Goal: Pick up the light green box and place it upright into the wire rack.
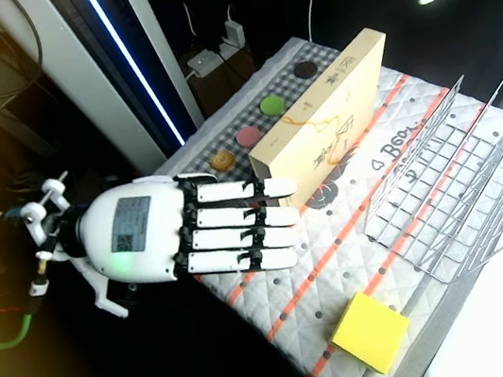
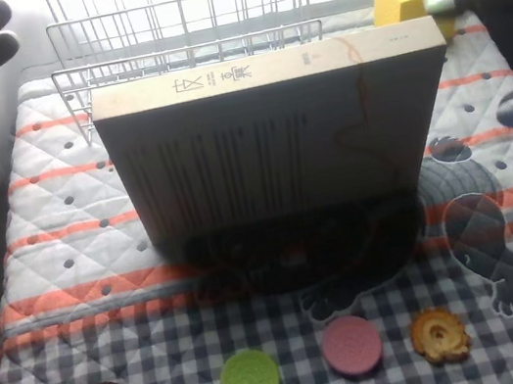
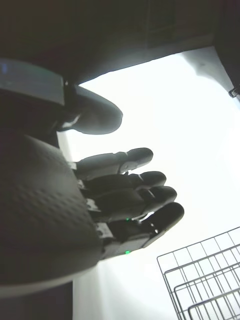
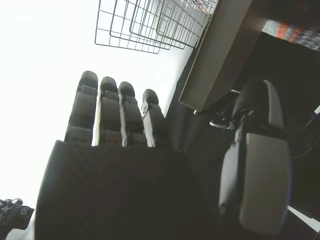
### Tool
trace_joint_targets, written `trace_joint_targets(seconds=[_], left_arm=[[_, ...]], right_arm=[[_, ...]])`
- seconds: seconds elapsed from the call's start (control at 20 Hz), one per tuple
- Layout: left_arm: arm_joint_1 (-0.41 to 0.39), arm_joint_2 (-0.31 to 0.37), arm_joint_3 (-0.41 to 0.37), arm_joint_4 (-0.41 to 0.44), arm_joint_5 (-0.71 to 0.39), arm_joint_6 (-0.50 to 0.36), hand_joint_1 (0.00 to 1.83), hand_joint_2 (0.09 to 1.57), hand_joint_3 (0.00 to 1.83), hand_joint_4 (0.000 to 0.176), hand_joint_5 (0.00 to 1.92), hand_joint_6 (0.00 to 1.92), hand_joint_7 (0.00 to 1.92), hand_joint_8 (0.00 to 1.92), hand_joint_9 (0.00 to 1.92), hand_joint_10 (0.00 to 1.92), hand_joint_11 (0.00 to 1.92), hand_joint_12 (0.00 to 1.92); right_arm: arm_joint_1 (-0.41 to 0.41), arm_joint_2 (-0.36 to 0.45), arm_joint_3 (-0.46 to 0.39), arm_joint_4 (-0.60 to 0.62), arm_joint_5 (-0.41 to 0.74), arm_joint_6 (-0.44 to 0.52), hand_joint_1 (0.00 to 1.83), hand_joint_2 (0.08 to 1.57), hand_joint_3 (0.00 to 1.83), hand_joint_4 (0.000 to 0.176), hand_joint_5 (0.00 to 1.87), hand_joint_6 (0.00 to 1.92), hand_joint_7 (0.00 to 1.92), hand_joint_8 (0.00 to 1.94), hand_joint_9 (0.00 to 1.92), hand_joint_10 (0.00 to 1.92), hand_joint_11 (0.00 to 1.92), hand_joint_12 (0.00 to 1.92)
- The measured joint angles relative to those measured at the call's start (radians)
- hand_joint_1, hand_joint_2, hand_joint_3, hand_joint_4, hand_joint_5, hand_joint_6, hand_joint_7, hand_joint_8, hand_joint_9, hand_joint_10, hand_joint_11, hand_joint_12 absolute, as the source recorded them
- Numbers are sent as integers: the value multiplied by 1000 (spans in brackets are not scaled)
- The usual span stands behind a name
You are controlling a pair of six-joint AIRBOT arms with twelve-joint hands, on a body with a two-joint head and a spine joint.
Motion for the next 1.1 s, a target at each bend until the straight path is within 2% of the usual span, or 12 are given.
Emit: trace_joint_targets(seconds=[0.1, 0.2, 0.25, 0.3, 0.45, 0.55, 0.6, 0.8, 0.95, 1.0, 1.05, 1.1], left_arm=[[0, 0, 0, 2, -1, 0, 369, 1178, 1, 49, 547, 2, 452, 1, 461, 3, 105, 861], [0, 0, 0, 3, -4, 0, 371, 1179, 1, 111, 482, 0, 443, 1, 457, 1, 90, 863], [1, 0, 0, 3, -4, 0, 370, 1180, 1, 122, 475, 0, 437, 0, 454, 0, 91, 866], [2, 0, 0, 3, -3, 0, 392, 1175, 0, 128, 475, 0, 437, 1, 460, 2, 99, 875], [11, 5, -5, 4, -3, 0, 401, 1179, 0, 104, 466, 0, 440, 3, 460, 2, 77, 875], [21, 13, -7, 8, 2, 0, 407, 1169, 0, 116, 466, 0, 437, 0, 454, 0, 70, 880], [23, 14, -7, 0, 1, 0, 398, 1168, 0, 122, 460, 0, 437, 1, 459, 3, 81, 885], [23, 14, -7, 2, 0, 0, 458, 1168, 1, 123, 452, 3, 439, 0, 452, 2, 49, 942], [23, 13, -7, -3, 1, 0, 447, 1161, 0, 125, 461, 4, 428, 1, 448, 3, 39, 940], [23, 13, -7, -3, 1, 0, 454, 1158, 0, 122, 466, 5, 427, 1, 456, 5, 48, 942], [23, 13, -7, -3, 4, 0, 432, 1156, 0, 133, 459, 1, 432, 2, 458, 5, 48, 939], [23, 13, -7, -4, 6, 0, 445, 1153, 0, 133, 463, 2, 437, 4, 465, 7, 57, 942]], right_arm=[[0, 0, 0, -2, -3, 0, 457, 1132, 0, 5, 425, 4, 354, 0, 330, 14, 50, 615], [0, 1, 0, -2, -4, 0, 473, 1122, 0, 34, 394, 0, 339, 0, 299, 1, 27, 603], [0, 1, -2, -2, -4, 0, 491, 1109, 0, 62, 363, 0, 313, 0, 257, 0, 5, 528], [11, 3, -6, -10, -12, 2, 494, 1105, 0, 61, 325, 1, 289, 1, 230, 1, 0, 455], [81, 29, -28, -75, -16, 7, 535, 1078, 0, 111, 153, 0, 153, 0, 127, 0, 14, 368], [134, 47, -39, -112, 5, 7, 526, 990, 0, 165, 42, 0, 98, 9, 73, 0, 36, 247], [148, 53, -44, -115, 21, 8, 531, 944, 0, 174, 21, 0, 106, 3, 71, 0, 40, 258], [150, 60, -45, -138, 34, 50, 622, 853, 0, 176, 0, 0, 57, 0, 105, 4, 71, 350], [190, 13, -21, -199, 42, 110, 898, 844, 0, 145, 0, 0, 17, 2, 24, 1, 34, 206], [203, -10, -13, -219, 40, 119, 911, 828, 0, 140, 0, 0, 49, 3, 50, 1, 76, 140], [228, -39, 4, -260, 27, 134, 757, 790, 0, 161, 0, 0, 60, 1, 121, 8, 139, 149], [260, -67, 18, -304, 5, 158, 720, 799, 4, 150, 0, 0, 68, 3, 145, 12, 162, 157]])
